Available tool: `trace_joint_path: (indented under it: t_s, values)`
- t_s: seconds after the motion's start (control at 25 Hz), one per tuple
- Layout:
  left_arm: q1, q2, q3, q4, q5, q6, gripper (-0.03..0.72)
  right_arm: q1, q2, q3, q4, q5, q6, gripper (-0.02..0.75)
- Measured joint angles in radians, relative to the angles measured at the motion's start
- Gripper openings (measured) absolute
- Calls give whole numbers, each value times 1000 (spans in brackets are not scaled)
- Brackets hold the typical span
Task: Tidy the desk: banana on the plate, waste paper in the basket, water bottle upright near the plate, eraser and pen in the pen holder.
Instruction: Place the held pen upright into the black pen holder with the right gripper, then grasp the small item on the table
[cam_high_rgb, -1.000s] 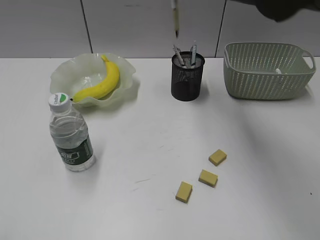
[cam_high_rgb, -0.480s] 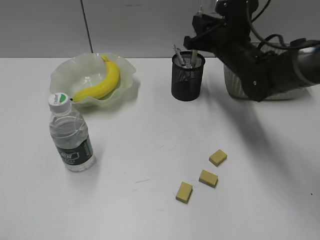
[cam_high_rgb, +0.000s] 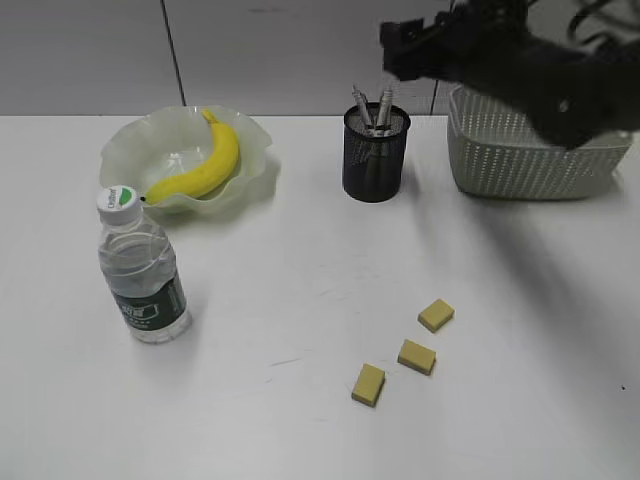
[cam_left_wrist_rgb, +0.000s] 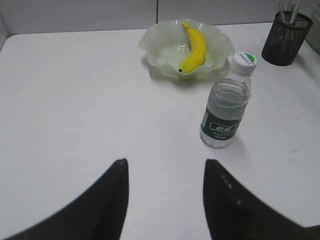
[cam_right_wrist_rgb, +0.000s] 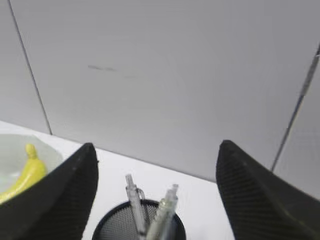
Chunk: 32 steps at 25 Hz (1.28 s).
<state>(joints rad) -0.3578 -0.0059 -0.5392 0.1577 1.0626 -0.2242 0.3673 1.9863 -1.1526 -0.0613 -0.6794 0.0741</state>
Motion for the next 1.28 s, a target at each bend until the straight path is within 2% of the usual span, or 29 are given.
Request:
trace_joint_path:
  t_s: [0.2,0.28,0.44,0.56,0.72,0.96,1.08,1.16,1.28]
  values:
    - [0,0,0,0,0,0,361,0,-377,45,-62,636,-37,491]
    - [0,0,0,0,0,0,360,0,-523,91,-68,908,-42,475]
    - [0,0,0,0,0,0,355,0,-799,260,-79,1310,-42,465]
    - [0,21,0,0,-1,0,351,0,-1062,396,-79,1521,-27,465]
    - [0,109,0,-7,-9,44,349,0,-1411,541,-73,1688,-12,465]
    - [0,380,-60,-11,-146,123,349,0,-1849,634,-57,1724,-11,456]
    - [0,588,-136,-32,-239,140,347,0,-1971,642,-56,1724,-10,437]
    - [-5,732,-212,-84,-277,174,345,0,-1992,642,-53,1724,-9,427]
    - [-74,970,-350,-158,-331,248,337,0,-1993,643,-51,1722,-9,423]
